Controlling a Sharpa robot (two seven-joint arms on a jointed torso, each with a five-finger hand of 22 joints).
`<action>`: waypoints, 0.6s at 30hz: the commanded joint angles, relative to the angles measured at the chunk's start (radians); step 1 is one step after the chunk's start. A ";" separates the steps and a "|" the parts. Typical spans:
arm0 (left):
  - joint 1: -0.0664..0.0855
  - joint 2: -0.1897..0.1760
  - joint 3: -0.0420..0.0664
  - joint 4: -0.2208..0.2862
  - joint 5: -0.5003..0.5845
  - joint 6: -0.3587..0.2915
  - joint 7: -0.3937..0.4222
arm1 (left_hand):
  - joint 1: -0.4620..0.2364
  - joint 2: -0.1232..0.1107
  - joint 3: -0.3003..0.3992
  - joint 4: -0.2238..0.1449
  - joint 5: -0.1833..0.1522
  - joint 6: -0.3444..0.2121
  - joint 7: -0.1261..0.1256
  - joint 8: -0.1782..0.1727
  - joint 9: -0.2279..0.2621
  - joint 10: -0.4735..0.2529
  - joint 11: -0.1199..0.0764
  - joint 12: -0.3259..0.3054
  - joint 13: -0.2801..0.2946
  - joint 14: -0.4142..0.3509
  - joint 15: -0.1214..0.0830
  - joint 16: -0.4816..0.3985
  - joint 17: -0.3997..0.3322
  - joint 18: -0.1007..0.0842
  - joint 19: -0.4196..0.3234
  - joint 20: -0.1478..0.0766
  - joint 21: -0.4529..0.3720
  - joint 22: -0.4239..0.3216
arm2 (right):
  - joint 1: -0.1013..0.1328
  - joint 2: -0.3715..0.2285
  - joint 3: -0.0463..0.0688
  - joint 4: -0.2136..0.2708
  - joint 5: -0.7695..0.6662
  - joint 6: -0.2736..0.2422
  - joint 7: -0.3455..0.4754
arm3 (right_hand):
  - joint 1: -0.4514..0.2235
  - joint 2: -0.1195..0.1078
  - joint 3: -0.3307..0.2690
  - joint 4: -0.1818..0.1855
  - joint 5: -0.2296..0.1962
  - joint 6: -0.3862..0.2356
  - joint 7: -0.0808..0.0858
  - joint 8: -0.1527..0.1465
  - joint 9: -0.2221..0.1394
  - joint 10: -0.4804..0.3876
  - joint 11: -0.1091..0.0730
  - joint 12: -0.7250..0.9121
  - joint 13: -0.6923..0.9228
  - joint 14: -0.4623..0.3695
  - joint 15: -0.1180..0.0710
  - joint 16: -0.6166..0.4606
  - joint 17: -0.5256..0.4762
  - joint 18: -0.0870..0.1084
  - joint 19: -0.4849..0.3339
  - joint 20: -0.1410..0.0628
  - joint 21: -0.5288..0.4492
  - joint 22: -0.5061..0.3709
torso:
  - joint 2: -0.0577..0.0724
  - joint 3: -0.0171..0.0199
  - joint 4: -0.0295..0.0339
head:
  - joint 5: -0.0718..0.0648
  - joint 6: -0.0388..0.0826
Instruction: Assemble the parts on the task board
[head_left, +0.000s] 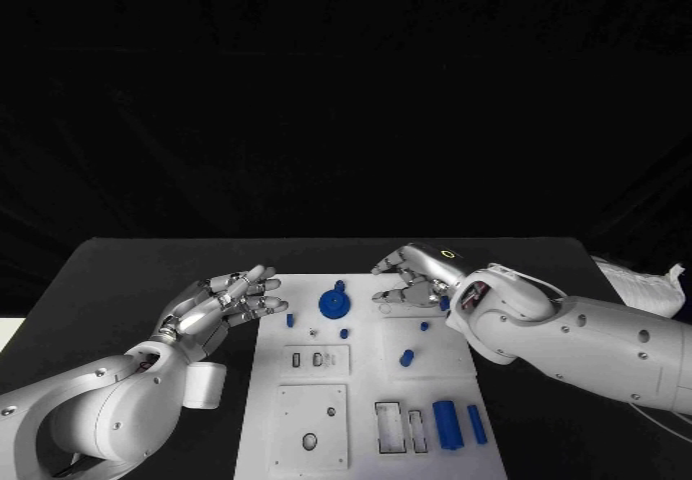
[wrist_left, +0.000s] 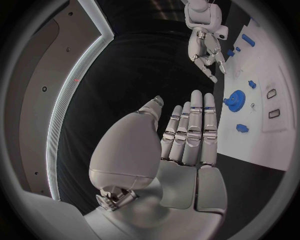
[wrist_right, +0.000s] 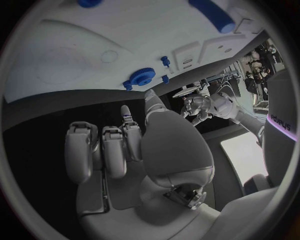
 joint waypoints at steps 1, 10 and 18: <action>0.001 0.000 0.001 -0.002 0.005 0.024 0.010 | 0.003 0.011 0.000 -0.008 -0.005 -0.003 0.003 -0.005 -0.001 -0.005 0.000 -0.005 -0.001 0.001 0.005 -0.005 0.001 0.004 0.000 0.006 -0.005 -0.002 | 0.001 -0.058 0.000 0.002 0.281 0.017 0.207 | 0.030 -0.008 0.000 -0.024 -0.031 -0.013 0.003 -0.006 -0.001 -0.008 0.004 -0.008 0.102 0.087 0.008 -0.003 0.186 -0.008 0.002 0.010 -0.005 0.002 | -0.001 0.0035 -0.0125 | 0.002 0.007; 0.001 0.008 0.000 -0.027 0.009 0.051 0.022 | 0.003 0.010 0.000 -0.009 -0.005 -0.004 0.003 -0.005 -0.001 -0.004 0.000 -0.005 0.000 0.001 0.005 -0.005 0.002 0.004 0.000 0.006 -0.006 -0.002 | -0.001 -0.177 0.000 -0.026 0.350 0.047 0.263 | 0.043 -0.026 -0.010 -0.041 -0.027 -0.031 0.007 -0.005 -0.002 -0.007 0.008 -0.005 0.104 0.090 0.012 0.002 0.199 -0.010 0.004 0.014 -0.001 0.010 | -0.005 0.0178 -0.0256 | 0.004 0.014; 0.000 0.019 0.000 -0.052 0.010 0.053 0.024 | 0.003 0.009 -0.001 -0.010 -0.005 -0.003 0.003 -0.005 -0.001 -0.004 0.000 -0.005 0.000 0.001 0.005 -0.005 0.002 0.004 0.000 0.006 -0.006 -0.002 | -0.006 -0.198 0.000 -0.066 0.344 0.079 0.255 | 0.050 -0.024 -0.010 -0.048 0.008 -0.035 0.008 -0.005 -0.001 -0.007 0.009 -0.005 0.105 0.091 0.013 0.003 0.203 -0.010 0.004 0.015 0.001 0.012 | -0.008 0.0257 -0.0287 | 0.005 0.015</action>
